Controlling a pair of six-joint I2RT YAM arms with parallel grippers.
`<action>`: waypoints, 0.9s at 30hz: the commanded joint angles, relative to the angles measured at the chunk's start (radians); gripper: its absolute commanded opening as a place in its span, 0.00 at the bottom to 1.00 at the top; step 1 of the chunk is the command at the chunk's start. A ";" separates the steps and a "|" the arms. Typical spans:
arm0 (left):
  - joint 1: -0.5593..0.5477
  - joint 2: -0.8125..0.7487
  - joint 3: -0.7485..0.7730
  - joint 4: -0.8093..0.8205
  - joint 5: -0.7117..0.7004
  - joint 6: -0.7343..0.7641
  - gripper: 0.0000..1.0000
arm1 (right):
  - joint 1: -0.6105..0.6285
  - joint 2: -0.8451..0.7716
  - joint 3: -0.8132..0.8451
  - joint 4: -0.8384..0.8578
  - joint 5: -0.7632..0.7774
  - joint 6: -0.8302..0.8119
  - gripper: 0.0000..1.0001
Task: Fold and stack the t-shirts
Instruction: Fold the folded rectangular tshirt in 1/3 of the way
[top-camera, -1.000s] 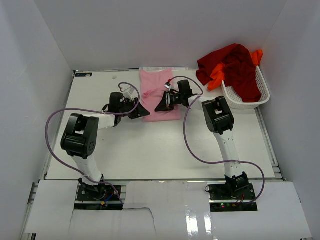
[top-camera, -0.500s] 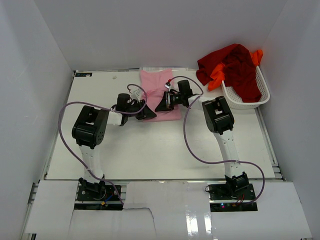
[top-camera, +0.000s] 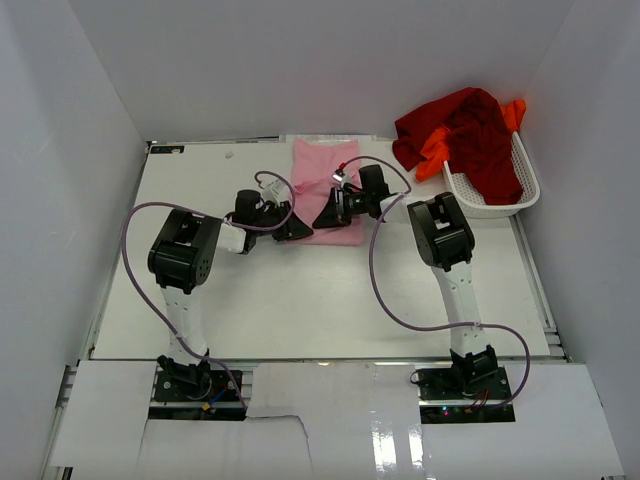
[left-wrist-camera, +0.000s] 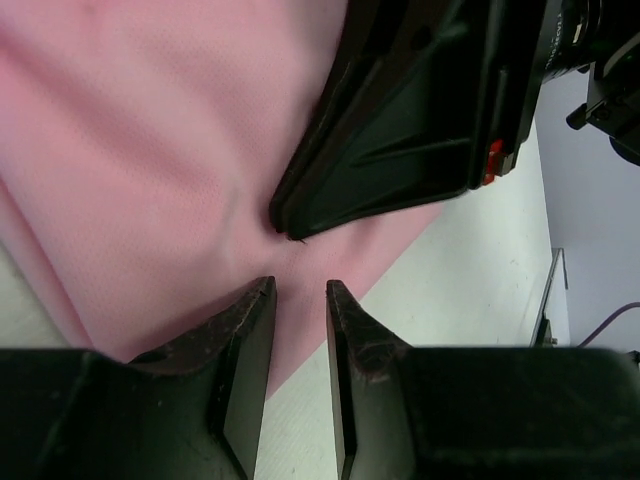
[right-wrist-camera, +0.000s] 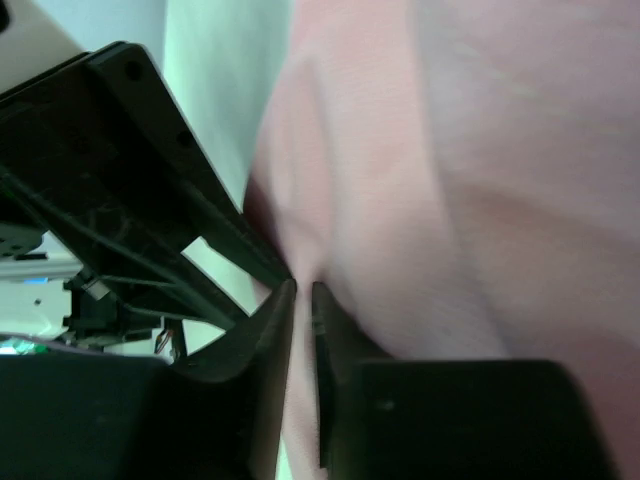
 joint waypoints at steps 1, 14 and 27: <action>-0.013 -0.073 -0.076 -0.039 -0.044 0.046 0.38 | 0.000 -0.015 -0.070 -0.033 0.043 -0.047 0.24; -0.024 -0.108 -0.121 -0.054 -0.030 0.068 0.37 | -0.001 -0.184 -0.153 0.064 0.084 -0.053 0.49; -0.030 -0.211 -0.191 -0.078 -0.070 0.078 0.36 | -0.004 -0.275 -0.145 0.025 0.081 -0.061 0.48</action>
